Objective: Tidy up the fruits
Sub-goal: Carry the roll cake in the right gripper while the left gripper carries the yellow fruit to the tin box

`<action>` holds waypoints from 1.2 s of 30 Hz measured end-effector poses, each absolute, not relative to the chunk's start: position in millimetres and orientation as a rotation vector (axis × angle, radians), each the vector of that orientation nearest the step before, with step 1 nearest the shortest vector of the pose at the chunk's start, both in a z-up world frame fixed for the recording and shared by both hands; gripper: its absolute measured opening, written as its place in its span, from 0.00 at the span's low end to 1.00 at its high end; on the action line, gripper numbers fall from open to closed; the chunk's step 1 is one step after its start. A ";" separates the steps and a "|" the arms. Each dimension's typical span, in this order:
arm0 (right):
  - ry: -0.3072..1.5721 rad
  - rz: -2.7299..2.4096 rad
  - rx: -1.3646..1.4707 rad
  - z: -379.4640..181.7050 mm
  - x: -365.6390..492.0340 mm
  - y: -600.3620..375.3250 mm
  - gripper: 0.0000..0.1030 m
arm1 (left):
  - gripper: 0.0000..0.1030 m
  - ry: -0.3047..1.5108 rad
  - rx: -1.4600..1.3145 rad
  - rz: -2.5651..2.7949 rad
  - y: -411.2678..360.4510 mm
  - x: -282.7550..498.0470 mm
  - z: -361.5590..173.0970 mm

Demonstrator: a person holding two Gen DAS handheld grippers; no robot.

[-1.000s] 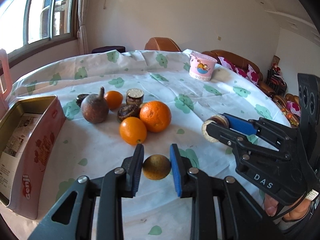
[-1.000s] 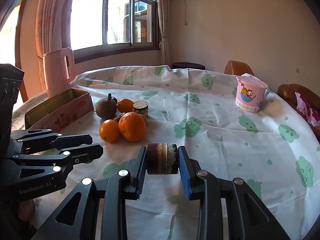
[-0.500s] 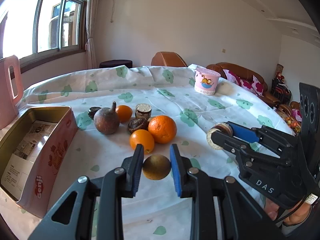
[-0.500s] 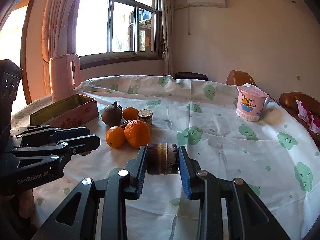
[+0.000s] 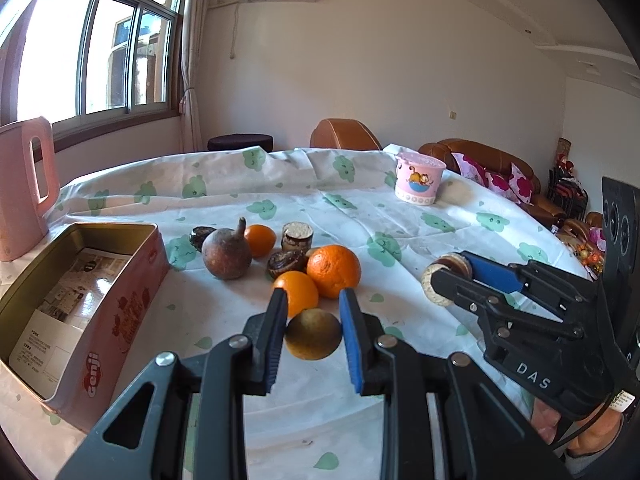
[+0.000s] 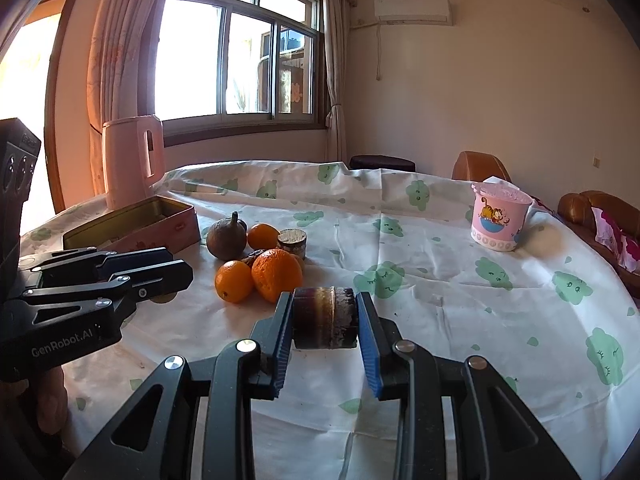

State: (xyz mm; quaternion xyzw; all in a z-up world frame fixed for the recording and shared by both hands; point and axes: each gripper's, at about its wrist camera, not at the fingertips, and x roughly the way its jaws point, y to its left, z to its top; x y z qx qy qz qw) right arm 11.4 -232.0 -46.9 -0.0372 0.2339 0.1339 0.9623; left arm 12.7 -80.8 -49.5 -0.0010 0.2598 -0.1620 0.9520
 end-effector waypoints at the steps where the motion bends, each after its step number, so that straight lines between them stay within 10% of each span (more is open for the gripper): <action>1: 0.471 0.271 -0.075 -46.8 11.2 -232.0 0.32 | 0.27 0.524 -0.003 -0.327 -80.3 12.5 -48.8; 36: 0.427 0.463 -0.214 10.0 24.5 -147.7 0.32 | 0.27 0.468 -0.004 -0.131 4.2 13.9 -23.0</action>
